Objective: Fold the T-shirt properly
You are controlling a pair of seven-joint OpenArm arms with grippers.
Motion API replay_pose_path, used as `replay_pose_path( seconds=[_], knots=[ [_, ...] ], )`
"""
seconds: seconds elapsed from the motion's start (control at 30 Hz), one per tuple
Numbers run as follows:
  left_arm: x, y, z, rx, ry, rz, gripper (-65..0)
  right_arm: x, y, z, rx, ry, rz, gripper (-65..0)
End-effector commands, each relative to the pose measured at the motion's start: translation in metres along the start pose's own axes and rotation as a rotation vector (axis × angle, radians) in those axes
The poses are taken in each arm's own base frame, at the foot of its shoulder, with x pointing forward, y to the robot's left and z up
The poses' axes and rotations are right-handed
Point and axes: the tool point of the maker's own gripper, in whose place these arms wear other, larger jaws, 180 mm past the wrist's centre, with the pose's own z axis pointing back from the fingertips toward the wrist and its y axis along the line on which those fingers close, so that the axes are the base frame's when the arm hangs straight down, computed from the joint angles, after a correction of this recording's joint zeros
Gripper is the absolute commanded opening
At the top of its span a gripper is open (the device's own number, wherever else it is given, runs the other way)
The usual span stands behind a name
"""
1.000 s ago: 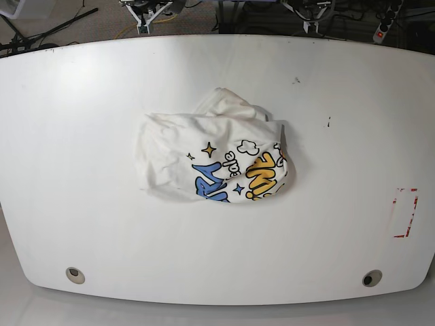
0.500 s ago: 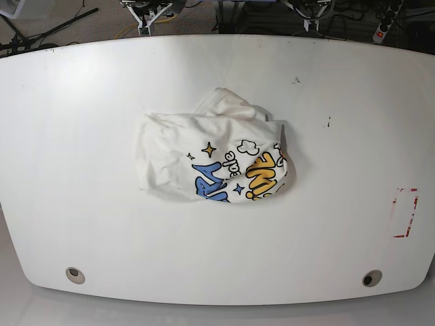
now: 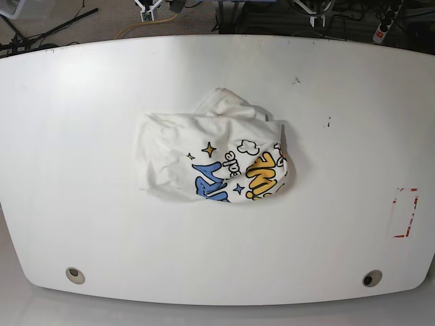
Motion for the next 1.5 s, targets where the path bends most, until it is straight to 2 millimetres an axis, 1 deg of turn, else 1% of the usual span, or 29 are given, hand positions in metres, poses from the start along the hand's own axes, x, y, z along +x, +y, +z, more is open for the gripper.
replay_pose_path(
  seconds=[0.0, 0.07, 0.17, 0.2, 0.27, 0.3, 0.37, 0.57, 0.6, 0.67, 0.77, 0.8, 0.9, 1.03, 1.17, 1.23, 1.33, 1.4, 1.47],
  knots=[
    [-0.007, 0.014, 0.013, 0.027, -0.018, -0.02, -46.5, -0.002, 0.002, 0.008, 0.012, -0.019, 0.005, -34.2],
    [-0.005, 0.018, 0.022, 0.033, -0.044, -0.036, -46.5, -0.006, 0.001, 0.016, 0.016, -0.025, 0.015, -34.2],
    [-0.007, 0.007, 0.034, -0.014, -0.067, -0.04, -46.5, -0.007, 0.004, 0.026, 0.024, -0.045, 0.026, -34.2],
    [-0.004, 0.003, 0.039, -0.034, -0.084, -0.047, -46.7, -0.008, 0.008, 0.032, 0.031, -0.053, 0.028, -34.2],
    [-0.004, 0.002, 0.048, -0.046, -0.101, -0.059, -46.7, -0.008, 0.012, 0.037, 0.042, -0.056, 0.034, -34.2],
    [-0.001, 0.004, 0.055, -0.044, -0.118, -0.07, -46.7, -0.007, 0.014, 0.042, 0.049, -0.051, 0.042, -34.2],
    [-0.001, 0.002, 0.064, -0.043, -0.133, -0.077, -46.7, -0.002, 0.014, 0.05, 0.057, -0.049, 0.062, -34.2],
    [0.007, 0.006, 0.094, -0.028, -0.191, -0.113, -46.7, 0.02, 0.033, 0.08, 0.102, -0.119, 0.102, -34.4],
    [0.009, 0.005, 0.099, -0.027, -0.203, -0.114, -46.7, 0.024, 0.028, 0.086, 0.093, -0.122, 0.111, -34.4],
    [0.011, 0.002, 0.11, -0.029, -0.224, -0.096, -46.7, 0.03, 0.026, 0.097, 0.083, -0.127, 0.112, -34.4],
    [0.02, 0.007, 0.134, -0.022, -0.271, -0.083, -46.7, 0.039, 0.027, 0.114, 0.083, -0.15, 0.116, -34.4],
    [0.026, 0.007, 0.141, -0.022, -0.293, -0.077, -46.7, 0.042, 0.028, 0.12, 0.084, -0.163, 0.122, -34.4],
    [0.035, 0.009, 0.169, -0.023, -0.339, -0.068, -46.7, 0.051, 0.032, 0.14, 0.087, -0.197, 0.136, -34.4],
    [0.048, 0.008, 0.199, -0.029, -0.391, -0.056, -46.7, 0.058, 0.031, 0.165, 0.074, -0.228, 0.143, -34.4],
    [0.064, 0.005, 0.225, -0.043, -0.446, -0.036, -46.7, 0.072, 0.04, 0.188, 0.082, -0.276, 0.158, -34.4],
    [0.07, 0.004, 0.234, -0.051, -0.467, -0.021, -46.4, 0.08, 0.046, 0.196, 0.092, -0.301, 0.165, -34.4],
    [0.081, 0.005, 0.244, -0.053, -0.502, -0.005, -46.1, 0.097, 0.048, 0.205, 0.087, -0.349, 0.171, -34.4],
    [0.086, 0.01, 0.247, -0.041, -0.515, -0.005, -46.0, 0.104, 0.05, 0.206, 0.089, -0.368, 0.175, -34.4],
    [0.09, 0.011, 0.247, -0.036, -0.526, -0.007, -43.2, 0.122, 0.052, 0.202, 0.094, -0.415, 0.186, -34.4]
  ],
)
